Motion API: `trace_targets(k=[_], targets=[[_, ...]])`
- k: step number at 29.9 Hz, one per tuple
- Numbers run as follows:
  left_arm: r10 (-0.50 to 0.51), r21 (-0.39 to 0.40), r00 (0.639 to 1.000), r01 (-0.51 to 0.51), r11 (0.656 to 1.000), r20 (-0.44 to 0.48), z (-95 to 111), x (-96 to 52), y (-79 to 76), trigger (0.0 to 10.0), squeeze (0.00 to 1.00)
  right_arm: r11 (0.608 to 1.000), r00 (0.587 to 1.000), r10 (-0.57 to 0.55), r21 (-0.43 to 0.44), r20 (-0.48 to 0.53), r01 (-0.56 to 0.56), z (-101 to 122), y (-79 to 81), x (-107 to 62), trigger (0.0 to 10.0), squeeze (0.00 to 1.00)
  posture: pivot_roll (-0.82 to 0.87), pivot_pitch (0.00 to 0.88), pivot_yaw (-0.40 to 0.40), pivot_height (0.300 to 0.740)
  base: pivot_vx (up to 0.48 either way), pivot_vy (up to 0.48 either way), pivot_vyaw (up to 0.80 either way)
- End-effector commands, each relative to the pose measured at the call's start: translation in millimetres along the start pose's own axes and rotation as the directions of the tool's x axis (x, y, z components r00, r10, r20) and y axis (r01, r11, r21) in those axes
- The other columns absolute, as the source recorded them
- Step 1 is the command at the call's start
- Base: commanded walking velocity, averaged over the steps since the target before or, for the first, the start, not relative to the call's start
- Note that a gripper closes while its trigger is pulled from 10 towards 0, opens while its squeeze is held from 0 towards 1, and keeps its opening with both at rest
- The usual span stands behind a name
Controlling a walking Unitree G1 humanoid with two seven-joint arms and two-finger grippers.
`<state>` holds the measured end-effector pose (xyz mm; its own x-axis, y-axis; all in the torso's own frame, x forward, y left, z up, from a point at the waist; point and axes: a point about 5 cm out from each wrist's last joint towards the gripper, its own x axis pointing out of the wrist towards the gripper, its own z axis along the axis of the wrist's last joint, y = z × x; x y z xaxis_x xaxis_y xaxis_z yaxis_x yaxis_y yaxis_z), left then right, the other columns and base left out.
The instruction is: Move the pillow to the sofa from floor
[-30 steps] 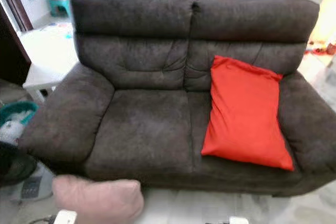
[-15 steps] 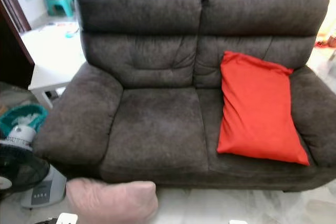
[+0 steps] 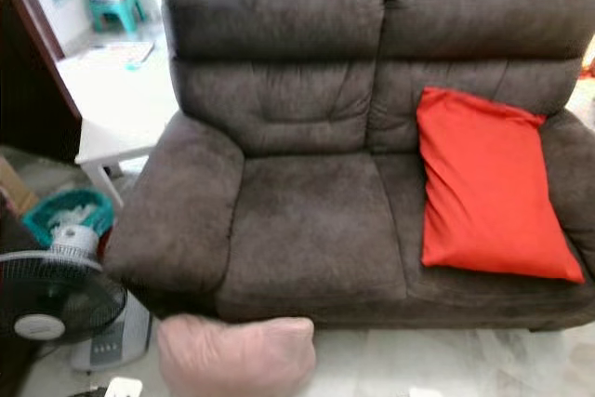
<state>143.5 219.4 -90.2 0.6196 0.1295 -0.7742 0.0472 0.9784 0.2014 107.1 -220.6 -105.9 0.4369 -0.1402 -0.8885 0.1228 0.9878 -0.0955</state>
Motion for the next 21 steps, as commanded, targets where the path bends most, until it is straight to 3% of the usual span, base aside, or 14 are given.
trace_targets(k=[1,11,21], targets=[[0.012,0.017,1.0,-0.012,1.0,-0.025,-7.2,-2.3,5.1,10.0,0.0,1.0,1.0,0.021,-0.023,0.022,-0.021,7.6,5.1,1.6,10.0,0.0,0.1,0.0,-0.022,0.74,0.0,0.337,0.0],[0.015,0.016,1.0,-0.014,1.0,-0.021,-6.9,-2.3,5.2,10.0,0.0,0.999,0.999,0.044,-0.017,0.02,-0.044,7.6,6.7,1.6,10.0,0.0,0.1,0.0,-0.021,0.74,0.0,0.33,0.33],[0.011,0.009,1.0,-0.011,1.0,-0.003,-5.4,-2.4,4.7,10.0,0.0,0.998,0.998,0.059,-0.017,0.026,-0.059,8.2,7.3,1.6,10.0,0.0,0.1,0.0,-0.024,0.74,0.0,0.0,0.0]])
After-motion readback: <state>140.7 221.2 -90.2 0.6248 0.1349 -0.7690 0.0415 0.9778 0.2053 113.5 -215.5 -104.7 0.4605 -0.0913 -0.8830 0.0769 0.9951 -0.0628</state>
